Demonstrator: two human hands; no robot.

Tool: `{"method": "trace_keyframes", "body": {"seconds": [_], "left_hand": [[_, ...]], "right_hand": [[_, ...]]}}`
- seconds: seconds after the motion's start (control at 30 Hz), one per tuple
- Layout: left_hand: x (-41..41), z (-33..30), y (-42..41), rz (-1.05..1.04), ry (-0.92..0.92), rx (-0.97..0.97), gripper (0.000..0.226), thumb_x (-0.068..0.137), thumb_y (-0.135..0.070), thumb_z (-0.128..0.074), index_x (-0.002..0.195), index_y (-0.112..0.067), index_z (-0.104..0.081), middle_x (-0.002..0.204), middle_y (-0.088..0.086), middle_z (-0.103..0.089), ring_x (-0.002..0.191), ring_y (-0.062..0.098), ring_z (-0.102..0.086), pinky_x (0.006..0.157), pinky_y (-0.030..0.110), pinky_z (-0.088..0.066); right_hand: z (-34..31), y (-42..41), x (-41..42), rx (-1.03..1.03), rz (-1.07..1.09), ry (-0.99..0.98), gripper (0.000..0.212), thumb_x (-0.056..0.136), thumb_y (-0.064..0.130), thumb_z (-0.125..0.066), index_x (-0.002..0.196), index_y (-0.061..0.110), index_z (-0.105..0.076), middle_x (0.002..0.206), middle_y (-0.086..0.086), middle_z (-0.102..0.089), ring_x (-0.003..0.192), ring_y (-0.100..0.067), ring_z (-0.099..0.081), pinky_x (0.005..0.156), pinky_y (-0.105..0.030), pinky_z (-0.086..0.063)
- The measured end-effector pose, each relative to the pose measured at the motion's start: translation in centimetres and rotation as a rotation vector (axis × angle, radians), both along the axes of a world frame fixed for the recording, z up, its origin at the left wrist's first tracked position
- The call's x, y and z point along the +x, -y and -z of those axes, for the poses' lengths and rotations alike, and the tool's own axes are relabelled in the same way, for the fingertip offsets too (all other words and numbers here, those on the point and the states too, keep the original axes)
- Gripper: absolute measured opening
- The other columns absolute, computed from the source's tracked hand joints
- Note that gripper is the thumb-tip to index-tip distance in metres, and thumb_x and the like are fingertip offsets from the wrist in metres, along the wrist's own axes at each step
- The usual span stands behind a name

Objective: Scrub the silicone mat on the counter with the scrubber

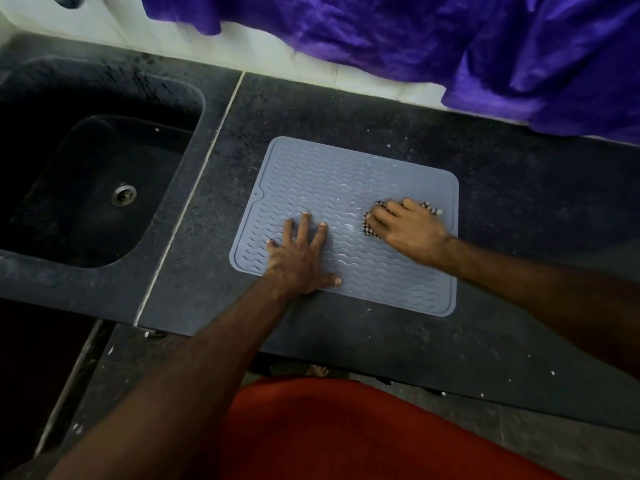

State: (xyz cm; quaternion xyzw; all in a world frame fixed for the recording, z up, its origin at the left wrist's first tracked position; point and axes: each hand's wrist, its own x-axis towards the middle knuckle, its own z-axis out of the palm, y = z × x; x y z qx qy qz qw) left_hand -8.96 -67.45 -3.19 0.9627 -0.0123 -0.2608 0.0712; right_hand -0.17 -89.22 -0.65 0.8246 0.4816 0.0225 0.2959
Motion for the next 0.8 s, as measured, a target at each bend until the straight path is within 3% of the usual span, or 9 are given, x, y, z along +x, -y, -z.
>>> {"method": "trace_keyframes", "body": {"seconds": [0.13,0.37,0.53,0.67,0.8], "left_hand": [[0.1,0.0,0.0,-0.002,-0.004,0.002,0.117,0.074,-0.077,-0.057,0.154,-0.028,0.013,0.160,0.006,0.024,0.147,0.038,0.015,0.113,0.067,-0.015],[0.2,0.1,0.1,-0.010,-0.017,0.007,0.117,0.074,-0.078,-0.057,0.153,-0.029,0.014,0.160,0.006,0.026,0.146,0.039,0.016,0.112,0.068,-0.015],[0.1,0.3,0.1,-0.014,-0.006,-0.005,0.116,0.074,-0.077,-0.057,0.153,-0.030,0.013,0.160,0.006,0.025,0.146,0.039,0.017,0.112,0.068,-0.014],[0.1,0.0,0.1,-0.018,-0.027,-0.004,0.116,0.075,-0.076,-0.057,0.154,-0.030,0.014,0.159,0.006,0.027,0.146,0.038,0.018,0.113,0.067,-0.013],[0.0,-0.1,0.1,-0.019,-0.022,-0.013,0.115,0.075,-0.076,-0.058,0.153,-0.030,0.013,0.159,0.006,0.026,0.146,0.038,0.017,0.113,0.067,-0.012]], "right_hand": [[-0.4,-0.5,-0.3,0.045,0.079,-0.173,0.065,0.084,0.016,-0.061,0.139,0.022,-0.025,0.135,-0.013,-0.043,0.114,-0.032,-0.048,0.091,-0.044,-0.043],[-1.9,-3.7,0.9,0.131,0.056,-0.115,0.044,0.083,0.015,-0.060,0.125,0.024,-0.051,0.129,-0.011,-0.045,0.111,-0.031,-0.047,0.086,-0.044,-0.040],[-0.4,-4.5,0.2,0.077,-0.036,-0.072,0.048,0.081,0.012,-0.030,0.124,0.016,-0.052,0.131,-0.013,-0.046,0.112,-0.030,-0.048,0.084,-0.042,-0.039],[-0.2,-3.6,0.5,0.037,-0.122,-0.052,0.050,0.076,0.015,-0.068,0.124,0.015,-0.055,0.128,-0.013,-0.052,0.108,-0.029,-0.053,0.081,-0.040,-0.044],[-0.8,-2.4,1.2,-0.010,-0.205,-0.083,0.053,0.076,0.014,-0.072,0.126,0.014,-0.054,0.131,-0.014,-0.049,0.114,-0.031,-0.050,0.089,-0.044,-0.043]]}}
